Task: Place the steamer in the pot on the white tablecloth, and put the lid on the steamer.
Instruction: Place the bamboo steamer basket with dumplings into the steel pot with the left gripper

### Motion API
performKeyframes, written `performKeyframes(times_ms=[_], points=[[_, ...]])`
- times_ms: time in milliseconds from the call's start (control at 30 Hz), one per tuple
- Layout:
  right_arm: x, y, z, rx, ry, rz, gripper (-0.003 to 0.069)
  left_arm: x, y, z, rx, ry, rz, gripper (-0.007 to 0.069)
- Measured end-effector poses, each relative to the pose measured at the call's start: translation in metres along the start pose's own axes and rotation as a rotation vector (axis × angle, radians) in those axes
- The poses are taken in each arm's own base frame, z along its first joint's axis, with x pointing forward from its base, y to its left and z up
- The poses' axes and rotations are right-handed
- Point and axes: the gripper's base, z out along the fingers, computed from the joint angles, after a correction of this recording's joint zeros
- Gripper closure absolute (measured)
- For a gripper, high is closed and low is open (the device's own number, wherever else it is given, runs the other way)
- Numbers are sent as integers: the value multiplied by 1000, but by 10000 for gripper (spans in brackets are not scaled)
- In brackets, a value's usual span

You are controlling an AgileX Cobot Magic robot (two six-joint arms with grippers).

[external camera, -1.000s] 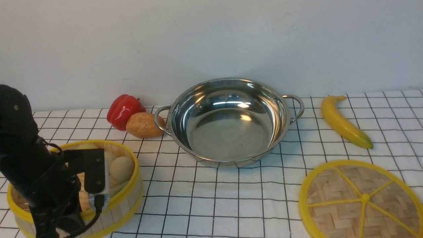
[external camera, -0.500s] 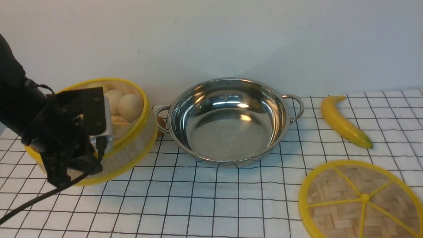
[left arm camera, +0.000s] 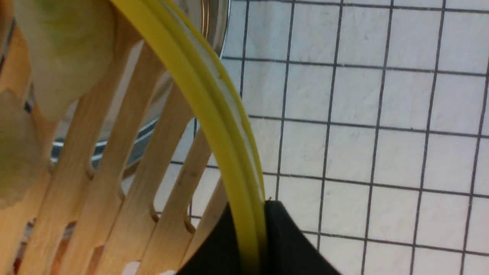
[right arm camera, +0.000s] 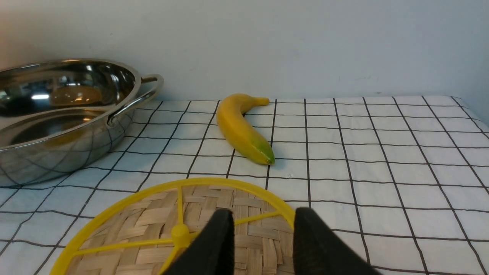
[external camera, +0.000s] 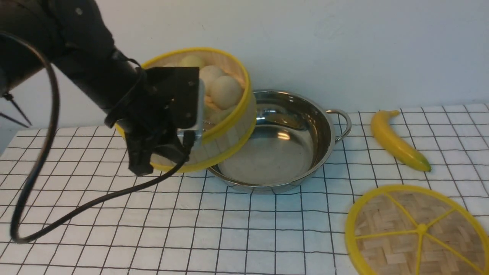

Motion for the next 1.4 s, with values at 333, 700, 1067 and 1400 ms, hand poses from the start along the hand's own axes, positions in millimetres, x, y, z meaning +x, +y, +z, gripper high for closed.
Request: performKeyframes(times_ms=[333, 700, 1067, 1400], points=[[0, 0, 0, 0, 0, 0, 417, -37, 29, 31, 13, -18, 83, 592], [0, 0, 0, 0, 0, 0, 417, -43, 48, 69, 57, -12, 87, 592], [0, 0, 0, 0, 0, 0, 414, -46, 53, 83, 26, -8, 143, 592], [0, 0, 0, 0, 0, 0, 414, -61, 52, 105, 30, 9, 241, 592]])
